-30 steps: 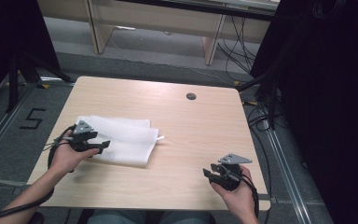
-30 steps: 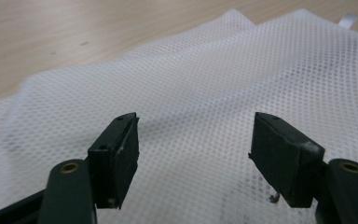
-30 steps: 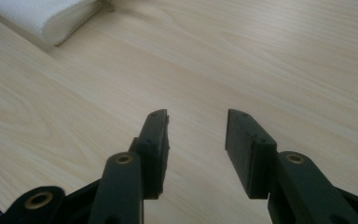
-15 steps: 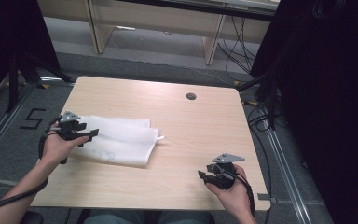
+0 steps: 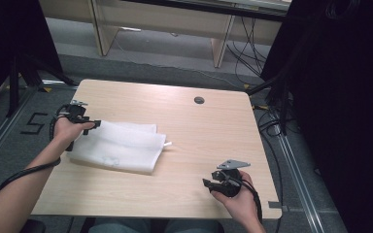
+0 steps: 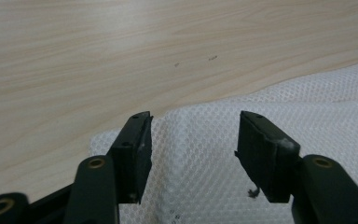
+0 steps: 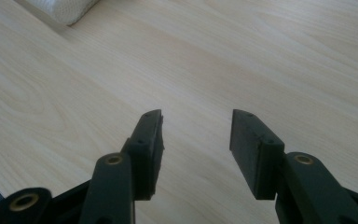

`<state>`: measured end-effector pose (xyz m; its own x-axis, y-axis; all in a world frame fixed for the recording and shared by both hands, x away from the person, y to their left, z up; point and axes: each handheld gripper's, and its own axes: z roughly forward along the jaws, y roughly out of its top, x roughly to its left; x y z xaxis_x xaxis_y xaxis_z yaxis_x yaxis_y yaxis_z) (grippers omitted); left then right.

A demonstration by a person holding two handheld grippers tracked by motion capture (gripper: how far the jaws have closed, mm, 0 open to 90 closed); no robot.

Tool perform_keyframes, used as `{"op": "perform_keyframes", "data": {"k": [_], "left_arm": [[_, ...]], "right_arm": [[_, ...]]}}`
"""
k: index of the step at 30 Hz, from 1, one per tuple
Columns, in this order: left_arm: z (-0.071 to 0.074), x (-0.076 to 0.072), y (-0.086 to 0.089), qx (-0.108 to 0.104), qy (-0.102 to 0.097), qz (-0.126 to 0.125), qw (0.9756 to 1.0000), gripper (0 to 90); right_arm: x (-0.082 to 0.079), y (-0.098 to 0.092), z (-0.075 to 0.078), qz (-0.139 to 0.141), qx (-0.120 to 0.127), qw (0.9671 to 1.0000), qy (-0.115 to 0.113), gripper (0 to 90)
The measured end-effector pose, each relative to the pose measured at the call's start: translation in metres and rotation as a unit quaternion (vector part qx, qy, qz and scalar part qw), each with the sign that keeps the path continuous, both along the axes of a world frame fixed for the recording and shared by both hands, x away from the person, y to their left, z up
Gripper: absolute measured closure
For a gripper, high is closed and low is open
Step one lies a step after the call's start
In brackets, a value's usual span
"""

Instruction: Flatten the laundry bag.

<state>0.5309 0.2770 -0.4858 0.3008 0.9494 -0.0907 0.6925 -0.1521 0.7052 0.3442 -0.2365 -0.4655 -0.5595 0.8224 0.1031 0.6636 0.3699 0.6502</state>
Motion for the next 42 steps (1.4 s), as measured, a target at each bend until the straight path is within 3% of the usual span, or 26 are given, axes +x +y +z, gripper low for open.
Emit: {"op": "perform_keyframes", "data": {"k": [1, 2, 3, 5, 6, 7, 9, 10, 13, 15, 18, 22, 23, 24, 26, 28, 29, 30, 31, 34, 35, 36, 37, 38, 41, 42], "left_arm": [[-0.001, 0.002, -0.001, -0.001, 0.001, -0.002, 1.0000, 46.3], [-0.002, 0.003, -0.001, 0.004, 0.006, -0.003, 1.0000, 47.0], [-0.002, 0.004, -0.001, 0.012, 0.016, -0.002, 0.9998, 50.0], [-0.005, 0.005, -0.003, 0.012, 0.012, -0.007, 0.9998, 52.9], [-0.006, 0.005, -0.005, 0.021, 0.015, -0.012, 0.9996, 52.9], [-0.006, 0.005, -0.007, 0.026, 0.016, -0.017, 0.9994, 55.1], [-0.010, 0.004, -0.012, 0.038, 0.019, -0.023, 0.9988, 59.8], [-0.012, 0.004, -0.012, 0.057, 0.028, -0.039, 0.9972, 59.8], [-0.016, 0.002, -0.016, 0.082, 0.030, -0.049, 0.9950, 67.6], [-0.016, 0.002, -0.018, 0.093, 0.019, -0.052, 0.9942, 72.3], [-0.016, 0.001, -0.019, 0.101, 0.026, -0.054, 0.9931, 78.9], [-0.014, -0.001, -0.021, 0.104, 0.024, -0.050, 0.9930, 85.3], [-0.013, -0.002, -0.022, 0.099, 0.021, -0.047, 0.9937, 85.3], [-0.012, -0.003, -0.022, 0.093, 0.020, -0.046, 0.9944, 85.5], [-0.009, -0.004, -0.024, 0.073, 0.001, -0.048, 0.9962, 85.6], [-0.003, -0.008, -0.026, 0.059, -0.013, -0.051, 0.9969, 85.7], [-0.001, -0.009, -0.026, 0.055, -0.016, -0.055, 0.9968, 85.8], [0.004, -0.013, -0.026, 0.055, -0.025, -0.059, 0.9964, 85.8], [0.013, -0.019, -0.026, 0.049, -0.027, -0.071, 0.9959, 85.8], [0.019, -0.026, -0.025, 0.044, -0.036, -0.080, 0.9952, 85.8], [0.023, -0.031, -0.025, 0.045, -0.043, -0.087, 0.9942, 85.7], [0.025, -0.034, -0.025, 0.043, -0.048, -0.091, 0.9938, 85.7], [0.030, -0.041, -0.027, 0.029, -0.066, -0.089, 0.9934, 85.7], [0.034, -0.044, -0.025, 0.039, -0.066, -0.100, 0.9920, 85.7], [0.040, -0.050, -0.026, 0.039, -0.076, -0.110, 0.9902, 85.7], [0.043, -0.052, -0.026, 0.040, -0.083, -0.113, 0.9892, 85.7]], "right_arm": [[0.000, 0.000, 0.000, 0.002, -0.002, 1.0000, 0.002, 55.1], [0.001, 0.000, -0.002, 0.010, -0.007, 0.9999, -0.010, 55.1], [-0.001, 0.002, 0.000, 0.001, 0.001, 1.0000, 0.008, 55.0], [0.000, 0.002, -0.001, 0.007, -0.003, 1.0000, 0.000, 55.0], [0.000, 0.001, -0.001, 0.010, -0.005, 0.9999, -0.005, 54.9], [-0.001, 0.002, 0.002, 0.009, -0.007, 0.9999, 0.008, 54.8], [-0.001, 0.002, 0.001, 0.007, -0.004, 0.9999, 0.006, 54.8], [0.000, 0.001, 0.000, 0.013, -0.009, 0.9999, 0.001, 54.8], [0.000, 0.001, -0.001, 0.009, -0.005, 0.9999, -0.003, 54.8], [0.000, 0.001, 0.001, 0.014, -0.012, 0.9998, -0.001, 54.8], [-0.001, 0.002, 0.001, 0.008, -0.006, 0.9999, 0.005, 54.9], [-0.001, 0.002, 0.002, 0.009, -0.007, 0.9999, 0.007, 54.8], [-0.001, 0.002, 0.002, 0.009, -0.007, 0.9999, 0.007, 54.8], [0.000, 0.001, 0.000, 0.010, -0.005, 0.9999, -0.009, 54.8], [-0.001, 0.002, 0.001, 0.002, 0.001, 1.0000, 0.001, 54.8], [0.000, 0.002, -0.001, 0.000, 0.008, 0.9999, -0.007, 54.8], [0.000, 0.000, 0.002, 0.003, -0.002, 1.0000, 0.006, 54.8], [0.001, 0.002, -0.001, -0.003, 0.010, 0.9999, -0.006, 54.8], [0.000, 0.001, 0.002, -0.005, 0.004, 1.0000, 0.001, 54.8], [0.001, 0.001, 0.001, -0.002, 0.002, 1.0000, -0.007, 54.7], [0.003, 0.001, 0.000, -0.006, 0.004, 0.9997, -0.022, 54.8], [0.003, 0.001, 0.005, -0.004, -0.004, 1.0000, 0.000, 54.7], [0.004, 0.001, 0.005, -0.003, -0.005, 1.0000, -0.007, 54.8], [0.006, 0.002, 0.003, -0.003, -0.003, 0.9998, -0.020, 54.7], [0.009, 0.003, 0.009, -0.007, -0.007, 1.0000, -0.002, 54.8], [0.011, 0.004, 0.009, -0.003, -0.009, 0.9999, -0.014, 54.7]]}}
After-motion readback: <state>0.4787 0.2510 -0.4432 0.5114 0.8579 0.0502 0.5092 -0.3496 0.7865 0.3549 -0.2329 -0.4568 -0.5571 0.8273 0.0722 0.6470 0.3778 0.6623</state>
